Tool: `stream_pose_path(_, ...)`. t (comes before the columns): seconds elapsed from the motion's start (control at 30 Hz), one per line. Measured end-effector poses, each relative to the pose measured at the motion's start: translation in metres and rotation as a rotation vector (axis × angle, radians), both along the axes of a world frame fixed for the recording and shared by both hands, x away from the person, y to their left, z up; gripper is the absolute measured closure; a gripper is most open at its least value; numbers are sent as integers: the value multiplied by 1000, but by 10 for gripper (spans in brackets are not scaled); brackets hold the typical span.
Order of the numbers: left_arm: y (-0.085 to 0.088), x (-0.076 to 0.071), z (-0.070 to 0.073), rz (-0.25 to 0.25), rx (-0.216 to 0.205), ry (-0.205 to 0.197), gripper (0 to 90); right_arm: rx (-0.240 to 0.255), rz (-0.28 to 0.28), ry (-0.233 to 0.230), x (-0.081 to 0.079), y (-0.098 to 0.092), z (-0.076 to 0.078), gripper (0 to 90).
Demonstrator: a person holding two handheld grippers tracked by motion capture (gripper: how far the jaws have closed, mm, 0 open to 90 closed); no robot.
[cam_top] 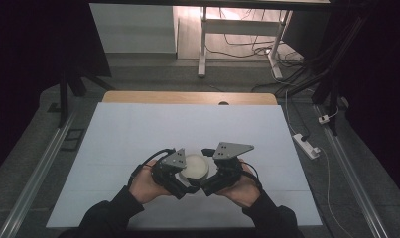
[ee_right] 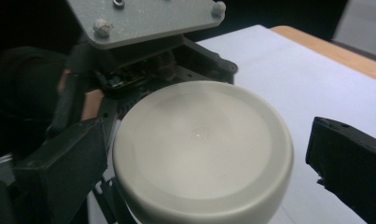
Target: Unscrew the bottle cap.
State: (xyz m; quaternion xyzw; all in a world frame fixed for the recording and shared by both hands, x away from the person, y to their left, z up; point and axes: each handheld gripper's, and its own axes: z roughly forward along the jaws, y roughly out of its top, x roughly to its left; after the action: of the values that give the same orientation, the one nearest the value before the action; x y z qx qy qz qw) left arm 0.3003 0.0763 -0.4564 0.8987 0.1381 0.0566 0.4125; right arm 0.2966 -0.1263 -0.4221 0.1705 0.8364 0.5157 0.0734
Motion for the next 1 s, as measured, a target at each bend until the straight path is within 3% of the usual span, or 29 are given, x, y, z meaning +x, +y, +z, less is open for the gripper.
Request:
stream_pose_path(0.2,-1,-2,1,6,2,-1,75,-29,-36,-26,-4,8,-6,53)
stream_pose_path(0.4,0,-1,1,-8,-5,7,75,-17,-20,-22,-4,7,-7,69)
stream_pose_path(0.5,1,1,-1,-53,-3,20,75,-22,12,-12,-2,6,-7,70)
stream_pose_path(0.73,3,3,-4,-156,-16,49,75,2,156,49,7,0,-10,71)
stream_pose_path(1.0,3,3,-6,-159,-4,47,75,-7,169,31,6,1,-10,72)
